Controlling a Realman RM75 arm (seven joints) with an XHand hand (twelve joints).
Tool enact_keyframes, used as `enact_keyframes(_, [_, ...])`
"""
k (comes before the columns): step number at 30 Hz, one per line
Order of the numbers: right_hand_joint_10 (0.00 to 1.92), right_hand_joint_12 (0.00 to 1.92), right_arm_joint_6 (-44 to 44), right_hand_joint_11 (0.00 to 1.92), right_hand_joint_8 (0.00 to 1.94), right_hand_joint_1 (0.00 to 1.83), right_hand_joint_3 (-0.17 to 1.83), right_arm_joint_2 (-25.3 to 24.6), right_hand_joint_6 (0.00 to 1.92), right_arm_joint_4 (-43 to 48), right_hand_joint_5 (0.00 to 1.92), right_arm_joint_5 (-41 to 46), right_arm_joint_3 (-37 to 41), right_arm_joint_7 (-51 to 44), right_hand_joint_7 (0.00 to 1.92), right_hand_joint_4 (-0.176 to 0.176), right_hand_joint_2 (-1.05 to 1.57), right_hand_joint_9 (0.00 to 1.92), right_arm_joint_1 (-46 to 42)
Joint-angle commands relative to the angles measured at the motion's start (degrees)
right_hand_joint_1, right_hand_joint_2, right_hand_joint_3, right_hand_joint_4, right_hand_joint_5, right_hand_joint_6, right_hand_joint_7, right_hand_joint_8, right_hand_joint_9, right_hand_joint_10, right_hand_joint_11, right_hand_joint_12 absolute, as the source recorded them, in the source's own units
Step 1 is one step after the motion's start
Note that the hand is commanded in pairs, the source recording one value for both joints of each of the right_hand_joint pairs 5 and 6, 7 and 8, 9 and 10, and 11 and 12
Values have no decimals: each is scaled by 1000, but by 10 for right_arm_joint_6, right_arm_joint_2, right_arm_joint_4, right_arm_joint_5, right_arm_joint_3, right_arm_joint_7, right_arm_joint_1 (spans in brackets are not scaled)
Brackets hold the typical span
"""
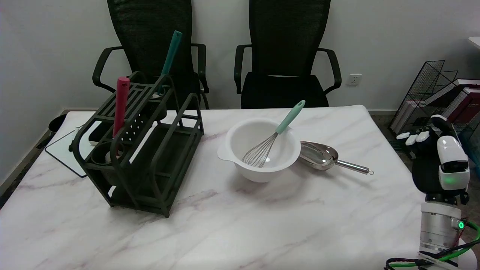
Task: Pick up the whisk.
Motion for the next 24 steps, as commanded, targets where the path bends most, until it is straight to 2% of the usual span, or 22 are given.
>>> enact_keyframes(1, [1222,1079,-83,1079,1206,891,1076,11,751,-3,751,12,5,34,1206,0,587,1222,25])
enact_keyframes(5, [1192,1031,-168,1031,1175,896,1065,27,739,5,739,11,27,58,1175,0,585,1192,60])
enact_keyframes(8, [938,818,-246,818,1032,904,1057,45,716,13,716,8,37,58,1032,0,567,938,102])
enact_keyframes(10, [864,763,-301,763,984,913,1031,56,687,17,687,8,38,58,984,0,561,864,138])
enact_keyframes(16, [791,716,-391,716,878,930,1023,75,579,71,579,8,22,59,878,0,491,791,240])
enact_keyframes(21, [710,640,-521,640,733,931,1036,79,500,86,500,8,0,60,733,0,466,710,308])
enact_keyframes(24, [678,597,-569,597,695,937,1048,78,455,111,455,8,-29,60,695,0,413,678,355])
